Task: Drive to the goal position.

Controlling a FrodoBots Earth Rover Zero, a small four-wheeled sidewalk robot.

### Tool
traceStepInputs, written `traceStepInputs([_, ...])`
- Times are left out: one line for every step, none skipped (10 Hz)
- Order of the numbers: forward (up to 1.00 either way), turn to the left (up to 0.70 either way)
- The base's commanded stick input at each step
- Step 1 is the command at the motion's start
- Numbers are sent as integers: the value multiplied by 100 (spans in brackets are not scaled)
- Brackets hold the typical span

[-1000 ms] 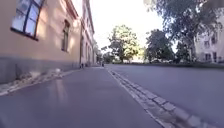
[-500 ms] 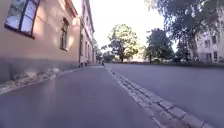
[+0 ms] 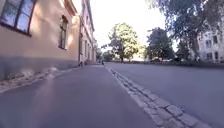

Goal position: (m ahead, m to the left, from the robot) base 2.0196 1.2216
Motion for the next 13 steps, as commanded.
traceStepInputs([50,0])
traceStepInputs([50,0])
traceStepInputs([50,0])
traceStepInputs([50,0])
traceStepInputs([50,0])
traceStepInputs([50,0])
traceStepInputs([50,0])
traceStepInputs([50,0])
traceStepInputs([50,0])
traceStepInputs([50,0])
traceStepInputs([50,0])
traceStepInputs([50,0])
traceStepInputs([50,0])
